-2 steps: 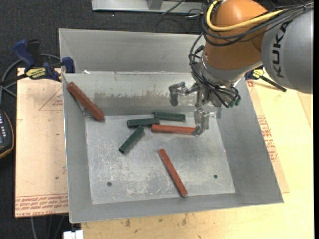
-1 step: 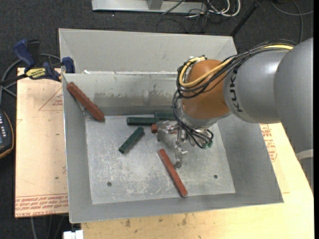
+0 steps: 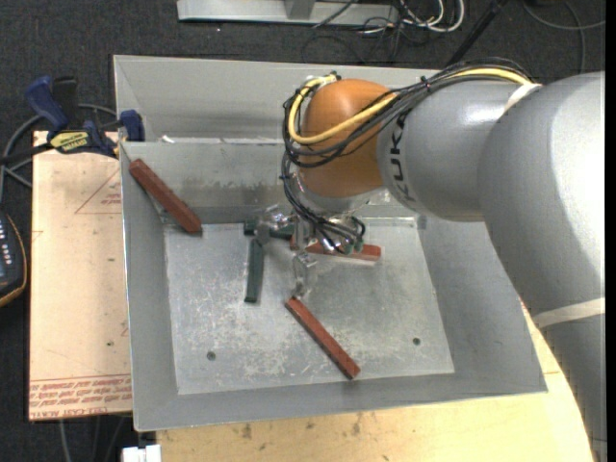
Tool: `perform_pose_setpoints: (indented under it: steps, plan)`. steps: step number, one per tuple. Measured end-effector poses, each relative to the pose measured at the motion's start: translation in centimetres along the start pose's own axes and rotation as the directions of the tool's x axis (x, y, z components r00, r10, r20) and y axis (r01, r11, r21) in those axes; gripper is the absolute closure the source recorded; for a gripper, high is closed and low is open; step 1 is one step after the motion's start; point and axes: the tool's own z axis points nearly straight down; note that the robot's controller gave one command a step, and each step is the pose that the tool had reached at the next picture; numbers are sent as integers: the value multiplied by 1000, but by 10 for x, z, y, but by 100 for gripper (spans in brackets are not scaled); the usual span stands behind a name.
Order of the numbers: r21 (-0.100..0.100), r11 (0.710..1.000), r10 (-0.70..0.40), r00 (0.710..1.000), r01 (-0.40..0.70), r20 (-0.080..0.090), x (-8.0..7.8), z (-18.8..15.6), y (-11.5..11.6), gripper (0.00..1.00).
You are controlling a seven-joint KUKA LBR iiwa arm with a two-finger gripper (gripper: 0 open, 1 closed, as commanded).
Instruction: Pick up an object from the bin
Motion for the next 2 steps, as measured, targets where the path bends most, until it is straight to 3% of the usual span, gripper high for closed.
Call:
perform_pose_setpoints:
  steps: [1, 2]
  plan:
    - [0, 999, 42, 999, -42, -3, -21, 10, 35, 0]
    - [1, 999, 45, 999, -45, -3, -21, 9, 33, 100]
